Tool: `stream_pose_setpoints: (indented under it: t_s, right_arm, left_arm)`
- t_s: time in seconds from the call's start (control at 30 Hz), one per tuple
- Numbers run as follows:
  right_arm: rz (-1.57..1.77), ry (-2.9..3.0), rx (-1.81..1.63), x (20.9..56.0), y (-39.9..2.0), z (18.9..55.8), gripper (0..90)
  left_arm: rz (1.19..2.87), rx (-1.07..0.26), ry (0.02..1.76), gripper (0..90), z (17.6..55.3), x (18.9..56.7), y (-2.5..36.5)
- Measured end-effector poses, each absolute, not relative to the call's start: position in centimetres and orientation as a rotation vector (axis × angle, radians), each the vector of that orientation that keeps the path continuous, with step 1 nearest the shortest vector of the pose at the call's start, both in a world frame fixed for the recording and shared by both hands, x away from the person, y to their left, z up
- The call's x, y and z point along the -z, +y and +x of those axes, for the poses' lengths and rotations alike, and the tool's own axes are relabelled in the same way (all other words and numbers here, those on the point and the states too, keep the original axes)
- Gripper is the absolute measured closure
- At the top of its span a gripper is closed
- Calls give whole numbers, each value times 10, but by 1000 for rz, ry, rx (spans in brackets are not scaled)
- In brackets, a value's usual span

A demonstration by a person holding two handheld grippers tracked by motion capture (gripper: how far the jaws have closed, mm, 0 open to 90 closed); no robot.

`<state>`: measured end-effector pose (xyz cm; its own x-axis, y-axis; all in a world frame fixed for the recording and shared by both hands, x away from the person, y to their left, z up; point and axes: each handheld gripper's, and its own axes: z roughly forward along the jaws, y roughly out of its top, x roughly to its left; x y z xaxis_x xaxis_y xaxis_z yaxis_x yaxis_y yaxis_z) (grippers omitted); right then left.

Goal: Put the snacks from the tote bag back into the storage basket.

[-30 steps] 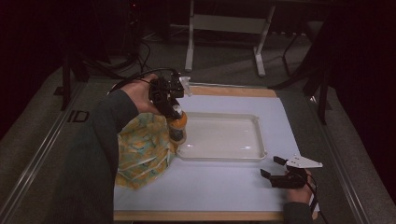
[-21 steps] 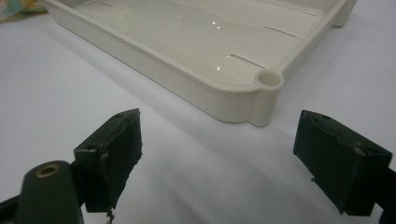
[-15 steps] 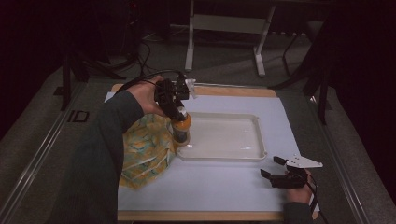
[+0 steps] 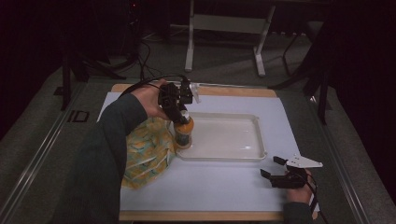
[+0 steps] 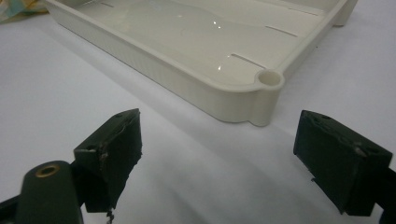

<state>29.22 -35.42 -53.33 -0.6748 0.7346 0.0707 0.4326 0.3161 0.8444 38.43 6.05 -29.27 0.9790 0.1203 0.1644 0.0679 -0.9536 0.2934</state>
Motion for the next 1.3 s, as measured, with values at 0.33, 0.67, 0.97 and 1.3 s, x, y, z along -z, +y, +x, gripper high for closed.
stream_pose_setpoints:
  t_s: [0.33,0.67,0.97,1.3]
  right_arm:
    - [1044,2259,-1298,533,-354,292,150]
    - [1044,2259,-1297,533,-354,292,150]
    - [1043,2259,-1297,533,-354,292,150]
    - [1043,2259,-1298,533,-354,292,150]
  left_arm:
    - [2844,-254,114,589,383,296,54]
    - [2852,-241,115,589,383,301,52]
    - [2847,-242,113,588,382,301,47]
    - [2856,-248,95,588,381,304,42]
